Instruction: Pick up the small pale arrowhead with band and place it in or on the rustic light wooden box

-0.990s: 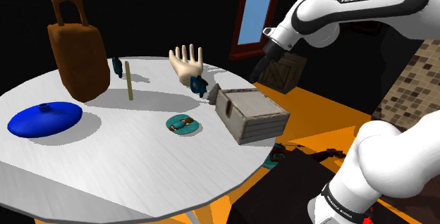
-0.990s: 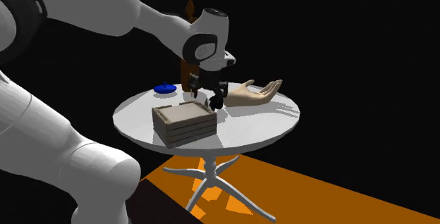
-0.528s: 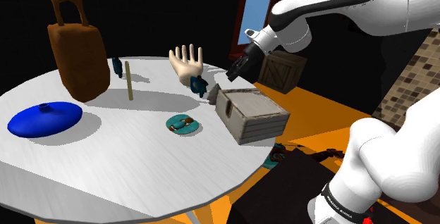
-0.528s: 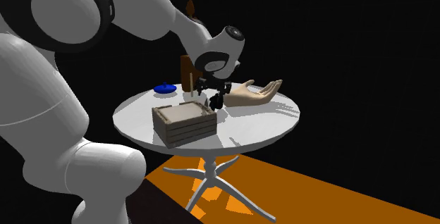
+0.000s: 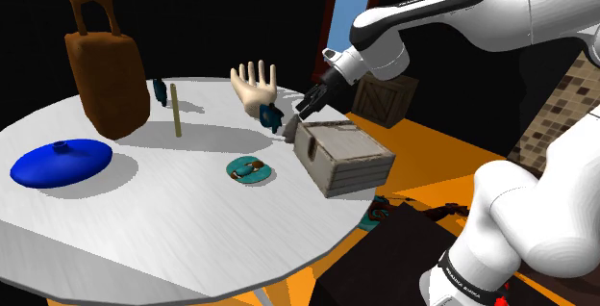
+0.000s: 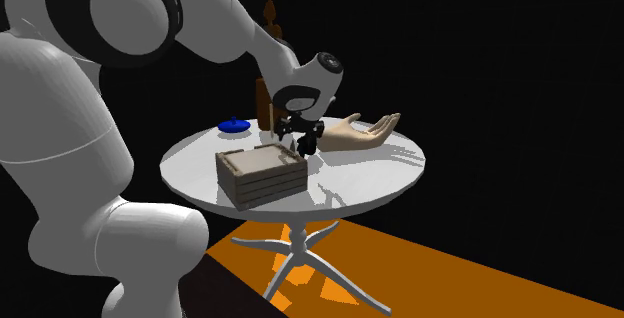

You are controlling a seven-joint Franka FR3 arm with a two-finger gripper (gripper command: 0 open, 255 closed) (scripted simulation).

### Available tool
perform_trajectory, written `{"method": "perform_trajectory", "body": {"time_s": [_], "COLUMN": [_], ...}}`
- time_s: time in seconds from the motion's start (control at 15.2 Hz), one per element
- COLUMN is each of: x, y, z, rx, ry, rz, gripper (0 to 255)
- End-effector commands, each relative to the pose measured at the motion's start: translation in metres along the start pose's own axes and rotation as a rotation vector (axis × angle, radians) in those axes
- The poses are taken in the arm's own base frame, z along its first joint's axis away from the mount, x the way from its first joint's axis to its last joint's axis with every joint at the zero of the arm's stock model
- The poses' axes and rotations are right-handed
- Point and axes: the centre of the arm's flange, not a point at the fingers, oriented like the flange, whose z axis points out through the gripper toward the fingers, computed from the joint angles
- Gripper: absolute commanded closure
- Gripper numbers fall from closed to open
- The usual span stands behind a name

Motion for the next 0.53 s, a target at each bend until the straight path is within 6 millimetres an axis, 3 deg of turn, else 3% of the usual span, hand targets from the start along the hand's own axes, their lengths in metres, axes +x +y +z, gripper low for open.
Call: {"method": "perform_trajectory", "body": {"time_s": [0.0,0.4,0.46], "x": [0.0003,0.0003,0.0003], "y": [-0.0001,-0.0001,-0.0001], "z": [0.0042,0.0042,0.0042], "rx": [0.0,0.0,0.0], "ry": [0.0,0.0,0.0], "rz": [0.0,0.0,0.0], "gripper": [0,0,255]}}
